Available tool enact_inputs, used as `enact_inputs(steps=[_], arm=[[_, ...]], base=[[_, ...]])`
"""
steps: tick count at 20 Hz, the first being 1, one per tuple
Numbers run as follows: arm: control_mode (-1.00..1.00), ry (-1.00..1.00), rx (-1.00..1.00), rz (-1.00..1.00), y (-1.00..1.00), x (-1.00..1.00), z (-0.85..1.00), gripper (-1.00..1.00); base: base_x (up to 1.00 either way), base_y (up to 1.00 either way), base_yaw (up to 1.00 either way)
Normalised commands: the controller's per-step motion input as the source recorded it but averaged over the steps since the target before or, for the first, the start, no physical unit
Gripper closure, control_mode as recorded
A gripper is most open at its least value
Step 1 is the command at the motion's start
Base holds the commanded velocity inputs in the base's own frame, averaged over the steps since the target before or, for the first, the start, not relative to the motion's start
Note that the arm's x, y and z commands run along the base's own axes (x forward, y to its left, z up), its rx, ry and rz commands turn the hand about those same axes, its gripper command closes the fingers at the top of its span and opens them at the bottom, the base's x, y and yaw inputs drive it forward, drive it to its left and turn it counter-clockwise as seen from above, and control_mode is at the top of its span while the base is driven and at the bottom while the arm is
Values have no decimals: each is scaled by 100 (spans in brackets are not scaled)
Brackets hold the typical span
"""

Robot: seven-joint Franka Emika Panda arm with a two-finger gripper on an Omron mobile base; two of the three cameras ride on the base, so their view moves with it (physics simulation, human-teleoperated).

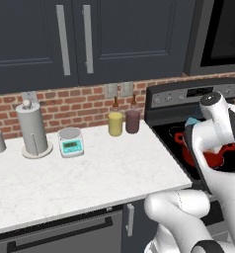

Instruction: Put the onion and mushroom in the pot. Retrieve the spatula and lightly stir the vegetables in the pot.

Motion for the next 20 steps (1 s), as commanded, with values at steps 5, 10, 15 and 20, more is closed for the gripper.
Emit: enact_inputs(steps=[5,10,15,20], arm=[[-100,12,0,12,-1,0,8,100],[-100,0,0,5,-22,-1,0,100],[-100,4,0,10,-31,2,0,100],[-100,16,-8,10,-13,13,0,100]], base=[[0,0,0],[0,0,0],[0,0,0],[0,0,0]])
